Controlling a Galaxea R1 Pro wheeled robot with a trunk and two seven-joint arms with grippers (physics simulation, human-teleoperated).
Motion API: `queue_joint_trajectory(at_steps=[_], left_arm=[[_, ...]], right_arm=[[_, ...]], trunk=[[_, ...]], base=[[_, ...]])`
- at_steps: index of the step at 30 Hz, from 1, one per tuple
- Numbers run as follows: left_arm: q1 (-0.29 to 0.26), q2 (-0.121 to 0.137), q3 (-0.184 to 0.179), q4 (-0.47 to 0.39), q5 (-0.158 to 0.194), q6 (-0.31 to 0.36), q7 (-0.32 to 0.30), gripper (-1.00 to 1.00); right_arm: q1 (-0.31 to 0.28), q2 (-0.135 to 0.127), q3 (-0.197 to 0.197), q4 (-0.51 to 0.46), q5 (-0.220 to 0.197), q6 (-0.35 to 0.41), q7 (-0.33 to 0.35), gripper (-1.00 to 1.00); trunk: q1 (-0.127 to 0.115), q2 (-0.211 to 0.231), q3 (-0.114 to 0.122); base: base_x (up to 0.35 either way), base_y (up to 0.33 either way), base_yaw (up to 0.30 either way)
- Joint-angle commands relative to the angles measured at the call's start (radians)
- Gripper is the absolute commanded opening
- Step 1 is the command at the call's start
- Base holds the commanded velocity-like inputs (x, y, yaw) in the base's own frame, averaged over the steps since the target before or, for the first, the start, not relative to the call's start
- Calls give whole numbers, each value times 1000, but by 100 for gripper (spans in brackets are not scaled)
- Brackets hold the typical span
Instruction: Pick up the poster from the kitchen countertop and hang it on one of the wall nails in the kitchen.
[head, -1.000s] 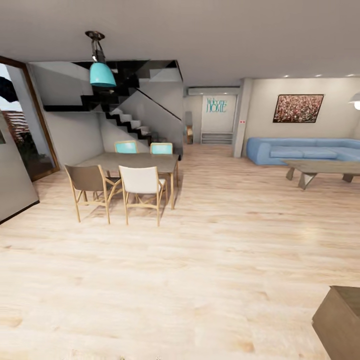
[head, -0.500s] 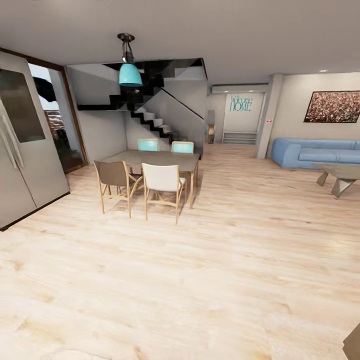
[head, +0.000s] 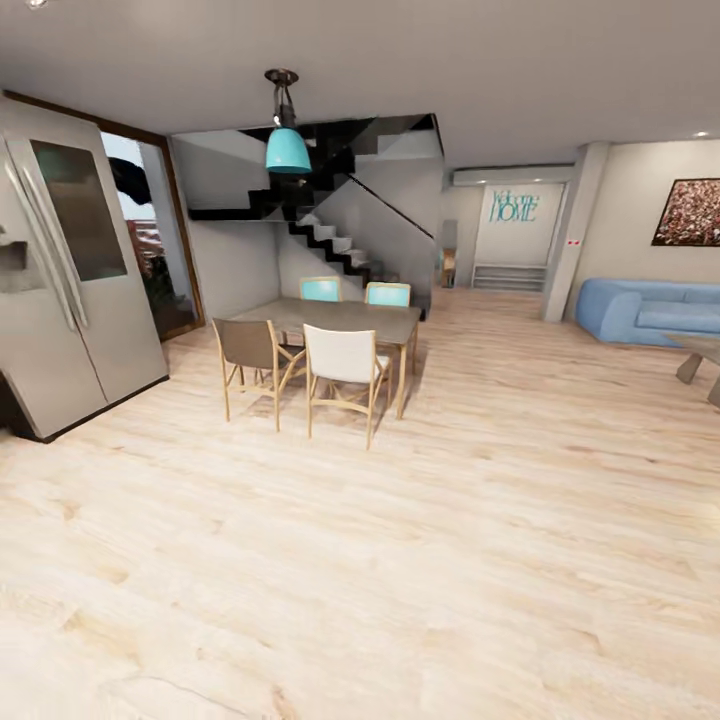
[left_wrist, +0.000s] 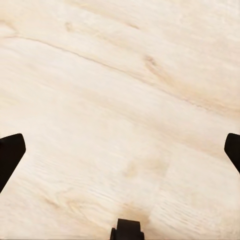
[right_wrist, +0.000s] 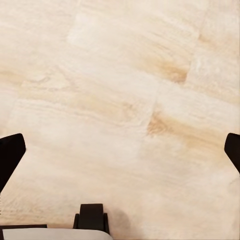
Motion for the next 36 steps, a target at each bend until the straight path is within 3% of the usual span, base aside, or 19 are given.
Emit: queue_joint_trajectory(at_steps=[1, 36], left_arm=[[0, 0, 1, -1, 0, -2, 0, 100], [0, 0, 18, -1, 1, -2, 1, 100]], right_arm=[[-1, 0, 1, 1, 6, -2, -3, 100], [-1, 0, 2, 1, 7, -2, -5, 100]], trunk=[[0, 0, -1], [0, 0, -1]], base=[[4, -16, 285], [0, -1, 293]])
